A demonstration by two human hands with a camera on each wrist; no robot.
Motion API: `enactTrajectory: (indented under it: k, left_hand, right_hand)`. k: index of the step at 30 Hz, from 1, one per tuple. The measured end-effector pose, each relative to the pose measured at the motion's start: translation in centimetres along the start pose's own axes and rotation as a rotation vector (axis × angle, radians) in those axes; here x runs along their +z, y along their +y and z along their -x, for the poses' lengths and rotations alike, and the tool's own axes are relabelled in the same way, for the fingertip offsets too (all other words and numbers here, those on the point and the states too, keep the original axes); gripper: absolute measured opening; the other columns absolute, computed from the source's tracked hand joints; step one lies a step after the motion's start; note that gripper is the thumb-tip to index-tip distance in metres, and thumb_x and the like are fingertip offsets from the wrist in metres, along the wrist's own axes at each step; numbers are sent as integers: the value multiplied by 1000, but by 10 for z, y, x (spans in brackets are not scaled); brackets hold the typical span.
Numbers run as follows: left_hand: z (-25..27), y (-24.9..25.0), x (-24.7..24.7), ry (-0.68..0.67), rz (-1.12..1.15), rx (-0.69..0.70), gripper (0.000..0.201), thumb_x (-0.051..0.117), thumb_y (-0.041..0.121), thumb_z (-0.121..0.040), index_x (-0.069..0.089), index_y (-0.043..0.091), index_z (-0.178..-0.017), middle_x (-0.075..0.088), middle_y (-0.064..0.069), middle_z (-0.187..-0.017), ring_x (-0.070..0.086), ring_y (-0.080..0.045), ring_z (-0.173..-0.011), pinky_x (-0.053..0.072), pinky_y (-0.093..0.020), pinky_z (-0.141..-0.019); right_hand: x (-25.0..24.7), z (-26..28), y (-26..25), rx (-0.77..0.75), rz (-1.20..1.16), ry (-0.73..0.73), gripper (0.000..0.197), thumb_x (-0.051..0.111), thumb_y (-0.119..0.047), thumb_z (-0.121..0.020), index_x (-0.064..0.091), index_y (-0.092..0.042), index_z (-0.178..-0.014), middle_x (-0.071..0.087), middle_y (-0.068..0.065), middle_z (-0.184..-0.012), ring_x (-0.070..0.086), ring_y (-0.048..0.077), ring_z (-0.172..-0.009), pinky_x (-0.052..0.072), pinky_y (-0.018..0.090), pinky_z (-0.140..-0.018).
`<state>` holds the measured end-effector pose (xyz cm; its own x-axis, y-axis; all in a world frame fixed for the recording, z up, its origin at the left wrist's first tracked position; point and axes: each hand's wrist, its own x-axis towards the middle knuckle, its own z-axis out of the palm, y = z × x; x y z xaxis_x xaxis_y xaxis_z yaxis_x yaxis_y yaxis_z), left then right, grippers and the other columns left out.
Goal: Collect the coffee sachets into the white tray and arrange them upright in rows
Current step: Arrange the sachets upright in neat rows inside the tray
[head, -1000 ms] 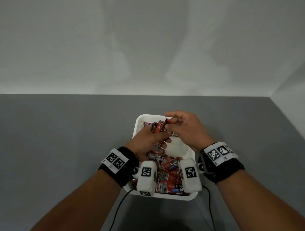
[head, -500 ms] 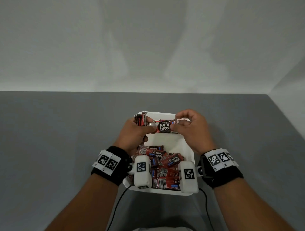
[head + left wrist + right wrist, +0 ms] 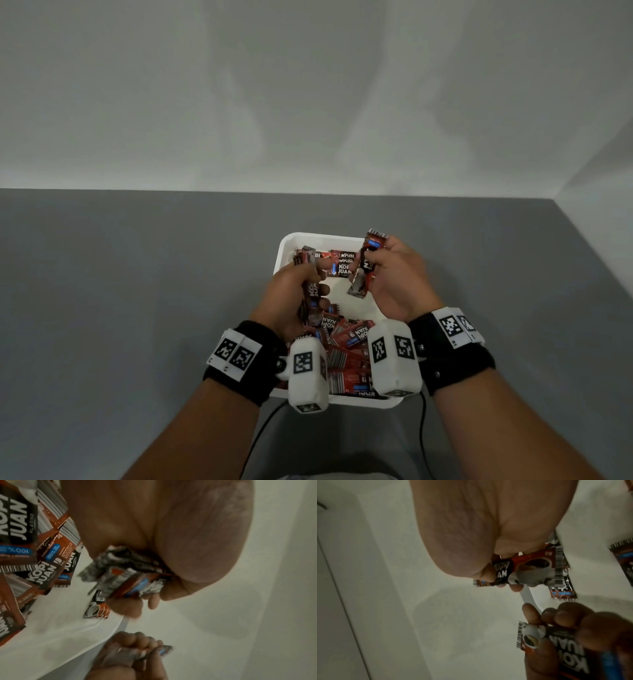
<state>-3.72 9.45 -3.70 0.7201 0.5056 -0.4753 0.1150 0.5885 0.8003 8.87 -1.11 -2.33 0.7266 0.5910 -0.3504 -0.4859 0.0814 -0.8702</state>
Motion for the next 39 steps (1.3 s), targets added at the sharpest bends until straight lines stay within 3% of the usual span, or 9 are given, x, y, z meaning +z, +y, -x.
enactTrajectory:
  k: [9, 13, 16, 19, 23, 28, 32, 36, 39]
  left_hand:
    - [6, -1, 2, -35, -170, 139, 18, 62, 14, -100, 71, 1, -108, 76, -13, -93, 74, -20, -78, 62, -36, -65]
    - [11, -2, 6, -71, -263, 204, 10, 66, 13, -97, 74, 9, -101, 77, -7, -84, 75, -19, -73, 60, -33, -63]
    - [12, -5, 6, -123, -299, 192, 9, 69, 7, -94, 74, 5, -101, 76, -20, -92, 74, -37, -86, 62, -48, -74]
    - [9, -4, -2, -25, -266, 170, 7, 67, -2, -91, 64, 4, -90, 71, -16, -78, 72, -24, -76, 52, -29, -49]
    - [3, 4, -15, 80, -324, 202, 12, 68, -5, -87, 63, 5, -90, 71, -14, -73, 66, -18, -60, 41, -26, -47]
    - [3, 17, -8, -80, -472, 172, 7, 72, -3, -85, 69, -1, -91, 65, -4, -62, 55, -9, -45, 40, -21, -44]
    - [4, 14, -5, -99, -378, 127, 17, 65, 3, -91, 75, 14, -82, 64, -8, -70, 51, -13, -51, 39, -24, -47]
    - [3, 8, -9, -53, 4, -38, 36, 41, 1, -91, 76, 5, -98, 63, -9, -84, 56, -18, -63, 48, -28, -52]
    - [6, 7, -7, -93, 21, -26, 29, 41, 3, -103, 68, -2, -114, 68, -18, -89, 70, -25, -75, 63, -41, -69]
  right_hand:
    - [1, 10, 12, -7, 372, -33, 24, 66, -37, -95, 57, -22, -79, 40, -4, -56, 29, 12, -46, 26, 26, -45]
    - [-2, 11, 14, -32, 341, -5, 22, 72, -27, -90, 60, -17, -76, 37, -1, -53, 25, 13, -44, 24, 24, -44]
    - [-2, 9, 14, -57, 252, 48, 17, 71, -12, -91, 56, -13, -83, 48, 9, -64, 30, 13, -46, 26, 23, -43]
    - [-8, 6, 11, -64, 253, 105, 16, 74, -11, -89, 58, -10, -88, 54, 16, -78, 36, 11, -46, 28, 23, -43]
    - [-15, 14, 2, -251, 562, 83, 27, 91, -21, -71, 67, -15, -85, 67, 6, -77, 60, 7, -57, 48, 23, -56]
    - [-5, 23, -4, -431, 1231, -233, 51, 91, -45, -59, 67, -29, -101, 59, -10, -91, 58, 1, -78, 51, 21, -67]
    - [0, 17, 16, -465, 1456, -286, 21, 66, -25, -89, 63, -22, -109, 67, -5, -95, 63, 15, -87, 54, 34, -73]
    - [0, 20, 10, -400, 1326, -231, 23, 51, -19, -104, 48, -29, -84, 51, -13, -73, 49, 2, -64, 33, 16, -56]
    - [0, 20, 10, -365, 1152, -176, 23, 54, -22, -103, 52, -30, -82, 55, -11, -71, 54, -4, -62, 38, 9, -59]
